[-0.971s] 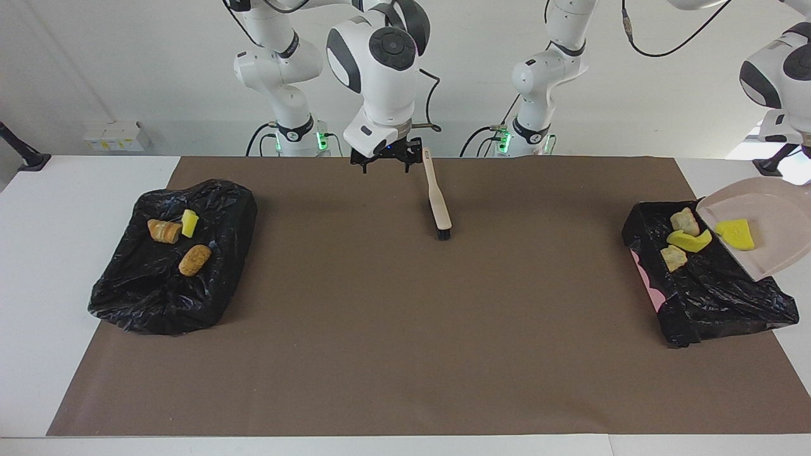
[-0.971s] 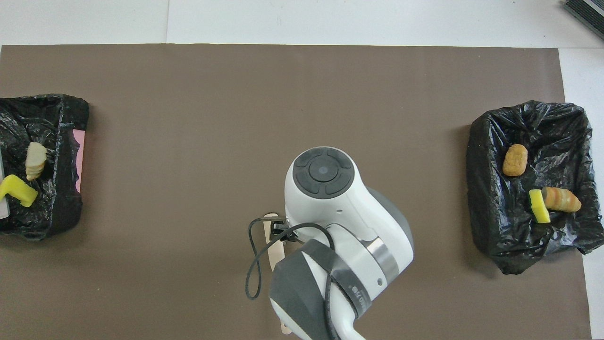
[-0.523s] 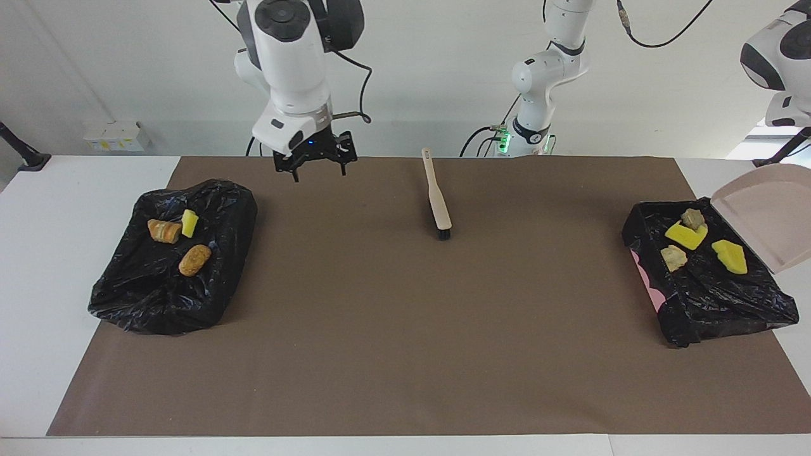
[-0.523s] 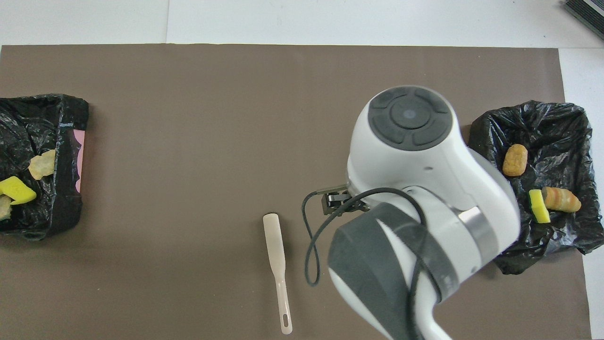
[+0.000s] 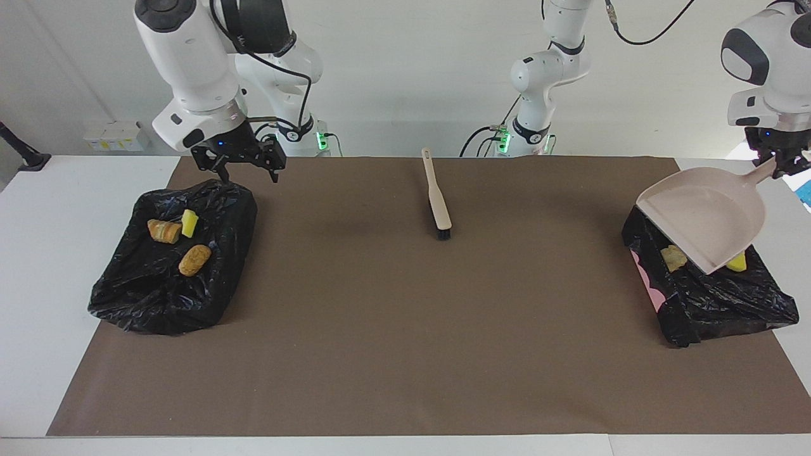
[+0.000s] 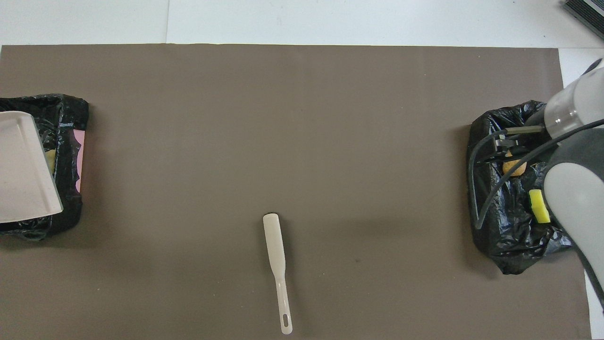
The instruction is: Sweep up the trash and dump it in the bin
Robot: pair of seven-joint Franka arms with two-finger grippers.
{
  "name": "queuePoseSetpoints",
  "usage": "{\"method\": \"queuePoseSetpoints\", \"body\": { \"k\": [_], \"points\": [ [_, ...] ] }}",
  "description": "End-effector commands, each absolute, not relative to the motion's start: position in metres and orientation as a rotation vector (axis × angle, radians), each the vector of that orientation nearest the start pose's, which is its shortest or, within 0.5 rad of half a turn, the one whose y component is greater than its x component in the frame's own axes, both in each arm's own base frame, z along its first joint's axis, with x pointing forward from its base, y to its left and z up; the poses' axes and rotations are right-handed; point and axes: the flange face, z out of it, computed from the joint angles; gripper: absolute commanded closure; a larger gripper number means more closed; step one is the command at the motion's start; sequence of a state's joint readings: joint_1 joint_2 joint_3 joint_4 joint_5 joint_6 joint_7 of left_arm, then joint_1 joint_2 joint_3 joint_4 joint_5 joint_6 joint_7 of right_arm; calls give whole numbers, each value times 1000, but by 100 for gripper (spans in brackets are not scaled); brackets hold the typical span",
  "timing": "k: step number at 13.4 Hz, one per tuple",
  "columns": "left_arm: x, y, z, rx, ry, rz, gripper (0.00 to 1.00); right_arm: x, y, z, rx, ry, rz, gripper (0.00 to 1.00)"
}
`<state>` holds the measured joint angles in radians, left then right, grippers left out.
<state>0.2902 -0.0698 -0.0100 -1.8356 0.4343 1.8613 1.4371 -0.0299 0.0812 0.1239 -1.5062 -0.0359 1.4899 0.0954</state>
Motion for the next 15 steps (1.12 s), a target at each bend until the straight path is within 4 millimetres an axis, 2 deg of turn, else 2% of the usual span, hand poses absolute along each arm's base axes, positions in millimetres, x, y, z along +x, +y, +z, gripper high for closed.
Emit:
{"method": "queuePoseSetpoints", "body": {
  "k": [1, 2, 4, 6, 8, 11, 12, 15],
  "points": [
    [506, 129, 547, -2405, 1558, 273, 100, 568, 21, 617, -3191, -4, 109, 0],
    [508, 101, 534, -2467, 1478, 274, 100, 568, 14, 630, -3182, 21, 69, 0],
    [514, 47, 517, -2629, 1288, 213, 100, 564, 8, 642, -3173, 57, 35, 0],
    [522, -1, 500, -2788, 1086, 151, 100, 548, -10, 664, -3165, 120, -25, 0],
    [532, -50, 487, -2911, 879, 63, 100, 537, -19, 667, -3135, 149, -29, 0],
    [545, -114, 471, -3062, 594, -22, 100, 533, -20, 663, -3123, 149, -24, 0],
    [549, -142, 465, -3087, 527, -28, 100, 532, -22, 663, -3135, 154, -19, 0],
    [579, -221, 438, -3176, 240, -68, 100, 532, -16, 664, -3127, 135, -17, 0]
  ]
}}
